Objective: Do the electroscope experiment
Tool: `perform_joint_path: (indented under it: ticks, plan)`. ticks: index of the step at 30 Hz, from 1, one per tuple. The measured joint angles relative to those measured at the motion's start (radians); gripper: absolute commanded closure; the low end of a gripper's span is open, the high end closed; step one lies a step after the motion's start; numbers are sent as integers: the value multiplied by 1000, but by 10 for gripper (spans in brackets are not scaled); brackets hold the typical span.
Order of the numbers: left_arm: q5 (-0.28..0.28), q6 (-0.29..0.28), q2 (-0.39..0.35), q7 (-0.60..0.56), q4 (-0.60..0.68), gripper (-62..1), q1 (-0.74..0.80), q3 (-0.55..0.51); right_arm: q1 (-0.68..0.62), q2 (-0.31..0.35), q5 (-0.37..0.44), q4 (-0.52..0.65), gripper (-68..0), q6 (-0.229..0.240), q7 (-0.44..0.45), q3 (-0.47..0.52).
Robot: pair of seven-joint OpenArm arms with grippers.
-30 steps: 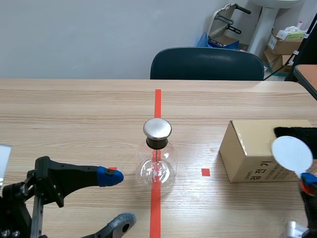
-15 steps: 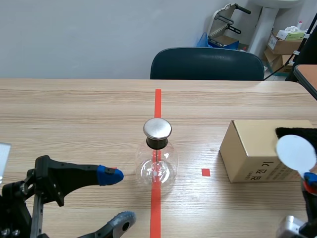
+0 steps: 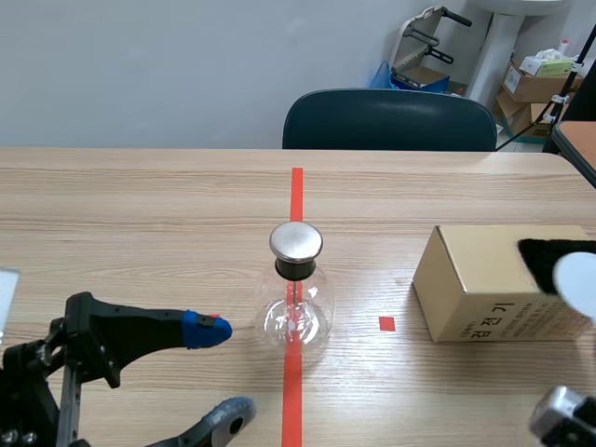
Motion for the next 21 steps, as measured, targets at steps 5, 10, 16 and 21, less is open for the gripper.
perform_joint_path:
  ticks: [5,10,16,21]
  plan:
    - [0,0,0,0,0,-358,0,0,0,5,-16,0,-20,-2,163,19]
    - [0,0,0,-3,0,-358,0,0,14,-2,-35,0,-20,-4,216,5]
    - [0,0,0,-3,0,-358,0,0,14,3,-23,0,-20,2,-2,19]
    - [0,0,0,-3,0,-358,0,0,16,1,-35,0,-20,-3,294,8]
